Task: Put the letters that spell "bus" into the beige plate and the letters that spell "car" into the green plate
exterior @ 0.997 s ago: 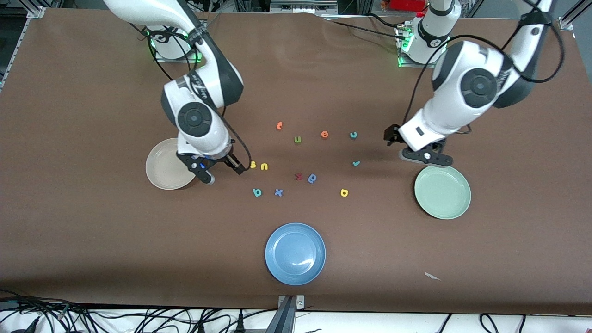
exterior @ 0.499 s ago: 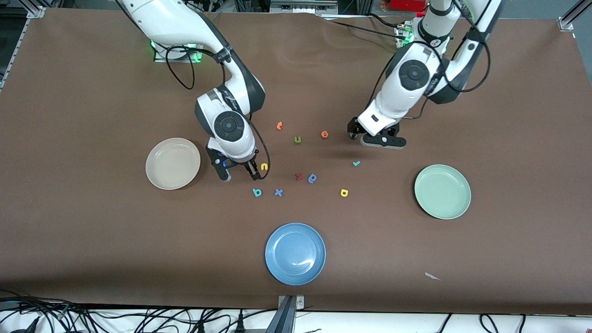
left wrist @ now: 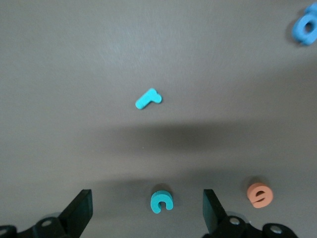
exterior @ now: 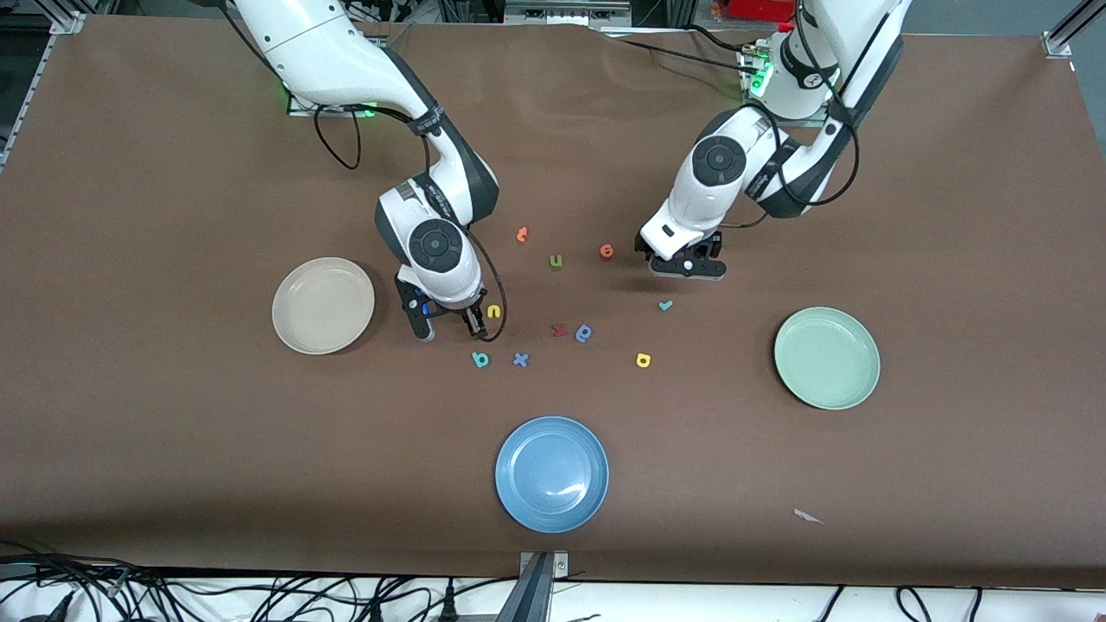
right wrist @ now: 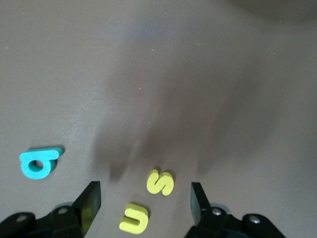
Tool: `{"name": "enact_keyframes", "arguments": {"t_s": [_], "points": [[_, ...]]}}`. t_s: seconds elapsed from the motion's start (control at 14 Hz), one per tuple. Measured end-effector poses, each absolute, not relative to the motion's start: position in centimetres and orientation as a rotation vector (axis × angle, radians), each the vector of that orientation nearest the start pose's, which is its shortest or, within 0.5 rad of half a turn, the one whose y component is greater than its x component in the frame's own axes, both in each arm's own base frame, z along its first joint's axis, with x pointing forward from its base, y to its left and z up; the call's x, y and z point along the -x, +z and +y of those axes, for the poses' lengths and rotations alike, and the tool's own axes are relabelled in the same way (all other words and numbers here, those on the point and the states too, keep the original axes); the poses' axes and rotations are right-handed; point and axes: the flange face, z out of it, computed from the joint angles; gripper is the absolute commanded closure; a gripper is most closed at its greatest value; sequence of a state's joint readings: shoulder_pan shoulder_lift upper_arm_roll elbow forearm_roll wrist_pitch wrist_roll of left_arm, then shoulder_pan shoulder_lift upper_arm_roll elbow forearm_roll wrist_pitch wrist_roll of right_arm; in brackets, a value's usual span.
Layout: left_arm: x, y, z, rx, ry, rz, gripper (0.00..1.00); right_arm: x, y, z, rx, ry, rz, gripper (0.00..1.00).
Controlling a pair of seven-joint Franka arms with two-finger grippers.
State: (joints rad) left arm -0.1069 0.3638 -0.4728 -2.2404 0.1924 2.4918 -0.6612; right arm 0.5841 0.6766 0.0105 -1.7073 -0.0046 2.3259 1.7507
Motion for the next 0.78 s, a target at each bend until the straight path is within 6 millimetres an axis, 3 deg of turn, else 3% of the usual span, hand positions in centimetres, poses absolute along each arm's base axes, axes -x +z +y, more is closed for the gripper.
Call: {"name": "enact_keyframes", "arguments": {"t_s": [0.28,0.64,0.78], "points": [[-44.2,19.6,-30.1,3.143,0.19,0.094,0.1,-54.6,17.8,36.8,2.649,0.027,1.748,0.27],[-42.9,17.9,-31.1,3.134,0.253,0.131,0.15,-54.5,17.7,36.7,2.623,0.007,1.732,0.82],[-42.5,17.0,-31.3,3.129,0.285,0.138,0.21,-54.5,17.8,36.8,2.62,0.005,1.73,0.9]]}}
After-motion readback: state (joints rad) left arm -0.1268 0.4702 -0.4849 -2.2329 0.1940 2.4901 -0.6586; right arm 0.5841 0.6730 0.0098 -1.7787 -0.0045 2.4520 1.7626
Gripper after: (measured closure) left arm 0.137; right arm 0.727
